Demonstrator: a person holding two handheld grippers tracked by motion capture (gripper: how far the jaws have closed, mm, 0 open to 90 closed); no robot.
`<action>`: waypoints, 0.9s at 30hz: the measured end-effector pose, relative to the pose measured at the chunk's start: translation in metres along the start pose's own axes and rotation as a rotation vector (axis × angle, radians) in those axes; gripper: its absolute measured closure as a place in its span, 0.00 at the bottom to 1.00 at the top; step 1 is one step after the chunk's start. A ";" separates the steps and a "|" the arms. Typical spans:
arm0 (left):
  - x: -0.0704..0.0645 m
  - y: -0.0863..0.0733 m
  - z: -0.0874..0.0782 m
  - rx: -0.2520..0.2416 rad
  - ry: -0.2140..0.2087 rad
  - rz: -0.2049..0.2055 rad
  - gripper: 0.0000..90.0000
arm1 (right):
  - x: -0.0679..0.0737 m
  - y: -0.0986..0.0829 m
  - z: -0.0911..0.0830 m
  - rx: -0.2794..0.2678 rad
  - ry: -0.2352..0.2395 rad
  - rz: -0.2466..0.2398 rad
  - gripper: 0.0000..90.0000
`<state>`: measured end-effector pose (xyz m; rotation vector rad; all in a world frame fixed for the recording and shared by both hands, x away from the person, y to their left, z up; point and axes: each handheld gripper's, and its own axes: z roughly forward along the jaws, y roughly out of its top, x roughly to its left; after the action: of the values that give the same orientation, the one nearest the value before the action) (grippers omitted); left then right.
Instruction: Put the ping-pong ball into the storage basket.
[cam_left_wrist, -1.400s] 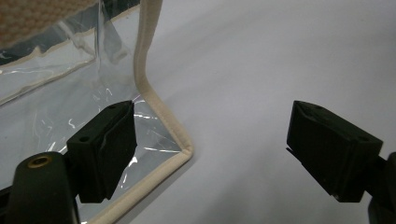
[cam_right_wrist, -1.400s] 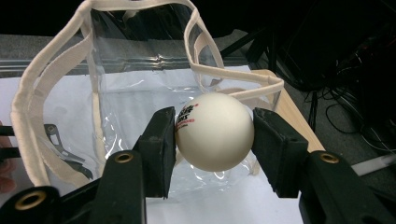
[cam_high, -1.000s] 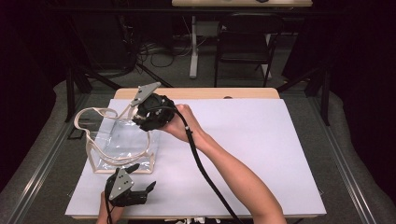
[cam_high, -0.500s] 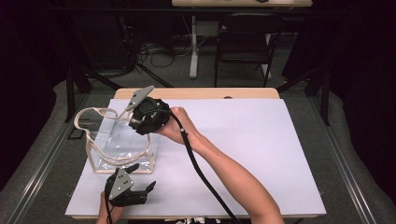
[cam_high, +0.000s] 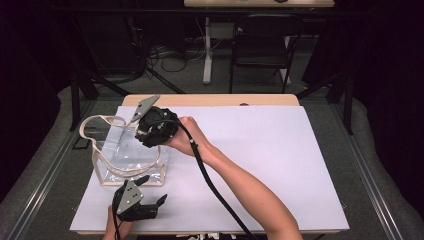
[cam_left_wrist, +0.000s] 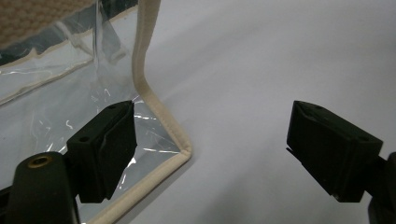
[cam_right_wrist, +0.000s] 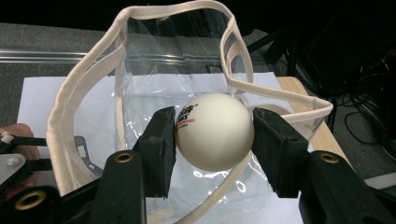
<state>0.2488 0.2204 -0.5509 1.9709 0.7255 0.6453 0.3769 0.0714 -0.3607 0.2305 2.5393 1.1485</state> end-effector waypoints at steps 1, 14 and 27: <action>0.000 0.000 0.000 -0.001 -0.001 0.001 0.18 | 0.000 0.000 0.001 0.000 0.000 0.000 0.56; 0.000 0.000 0.001 -0.001 0.000 -0.004 0.18 | 0.004 0.001 0.009 0.030 0.019 -0.010 0.56; 0.000 0.000 0.000 -0.002 0.000 -0.003 0.18 | 0.010 0.001 0.017 0.059 0.044 -0.014 0.56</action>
<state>0.2494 0.2205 -0.5509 1.9676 0.7270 0.6442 0.3743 0.0871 -0.3725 0.2038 2.6117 1.0859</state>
